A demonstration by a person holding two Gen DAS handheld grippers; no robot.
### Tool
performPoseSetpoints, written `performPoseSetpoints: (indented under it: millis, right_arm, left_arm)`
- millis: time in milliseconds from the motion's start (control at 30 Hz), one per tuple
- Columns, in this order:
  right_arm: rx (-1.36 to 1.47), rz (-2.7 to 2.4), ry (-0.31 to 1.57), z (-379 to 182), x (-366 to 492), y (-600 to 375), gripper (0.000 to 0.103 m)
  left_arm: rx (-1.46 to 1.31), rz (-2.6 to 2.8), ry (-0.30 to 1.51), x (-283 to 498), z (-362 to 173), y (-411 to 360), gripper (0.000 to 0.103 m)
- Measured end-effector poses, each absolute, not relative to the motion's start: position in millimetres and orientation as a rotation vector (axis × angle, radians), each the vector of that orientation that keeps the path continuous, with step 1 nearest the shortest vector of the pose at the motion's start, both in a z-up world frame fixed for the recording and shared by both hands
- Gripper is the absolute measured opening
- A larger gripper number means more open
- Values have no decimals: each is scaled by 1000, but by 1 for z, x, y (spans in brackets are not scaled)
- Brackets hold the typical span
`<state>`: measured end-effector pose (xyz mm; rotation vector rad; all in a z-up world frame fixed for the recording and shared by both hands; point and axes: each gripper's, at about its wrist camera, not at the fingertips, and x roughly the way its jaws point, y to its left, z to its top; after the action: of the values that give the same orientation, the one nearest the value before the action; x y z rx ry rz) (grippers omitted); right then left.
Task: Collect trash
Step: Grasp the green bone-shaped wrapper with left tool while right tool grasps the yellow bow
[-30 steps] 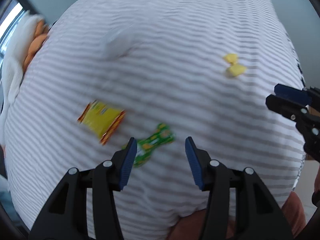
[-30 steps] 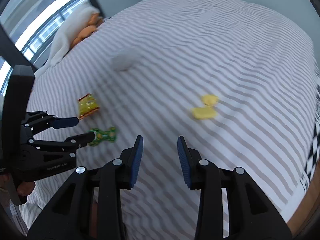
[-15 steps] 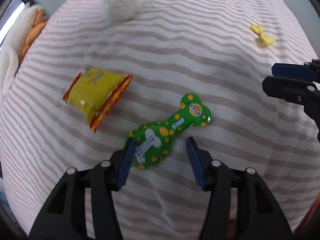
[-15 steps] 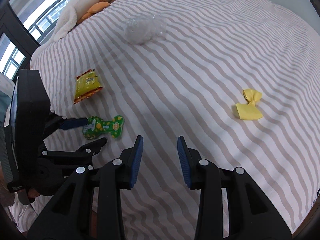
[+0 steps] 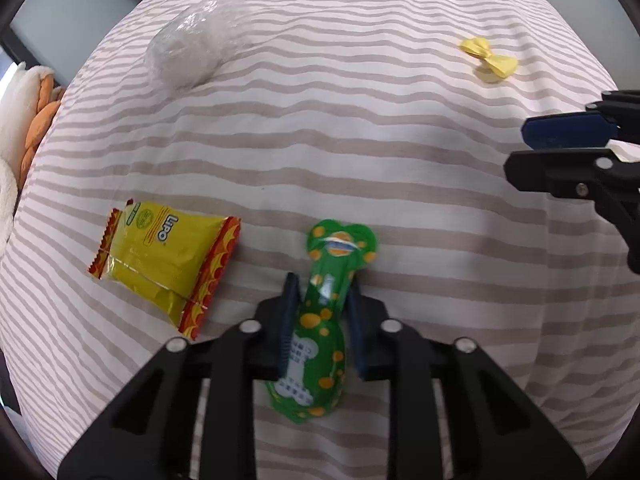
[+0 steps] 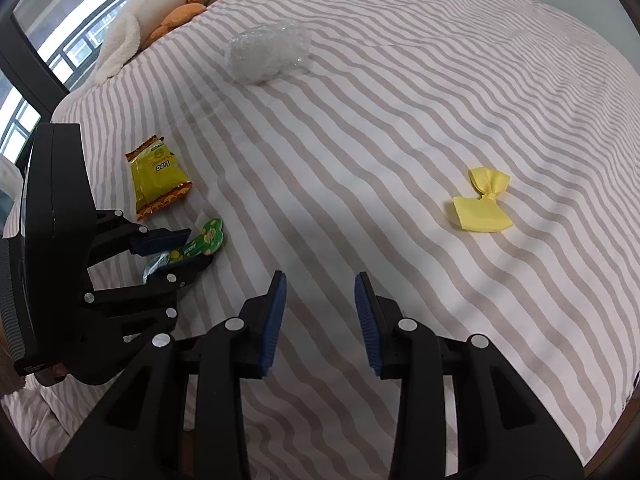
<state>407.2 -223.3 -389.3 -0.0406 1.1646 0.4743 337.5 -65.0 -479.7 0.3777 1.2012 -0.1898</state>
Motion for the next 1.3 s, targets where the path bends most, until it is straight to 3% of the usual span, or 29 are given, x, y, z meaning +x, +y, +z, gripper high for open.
performPoseSetpoints:
  millis: [267,667,800,1033,1067,1133,1200,1300]
  right_arm:
    - [-24,445,1140,-378,409,-238,34]
    - [12,302,1124,-379,433,-285,34]
    - [33,230,1105,-387,453,-302,46]
    - [66,235,1128,-414,485,-305,46]
    - [68,244,1135,-418,487,-303,44]
    - [70,268,1148,-423,489,-299,16]
    - [83,293,1153,-423,488,-298,7]
    - [99,304,1142,-414,480,-300,4]
  left_arm:
    - [327,-168,1200,353,-448,-60,4]
    - [263,-248,1108,387,-412,-103,4]
    - [260,-275,1087,402,-414,-123,4]
    - [253,-275,1094,421,-425,-135,4]
    - [253,-275,1098,422,-425,-135,4]
    - [254,-274,1102,424,-426,-136,4]
    - [251,-274,1106,424,-425,-136,4]
    - [239,-278,1111,423,-421,-136,4]
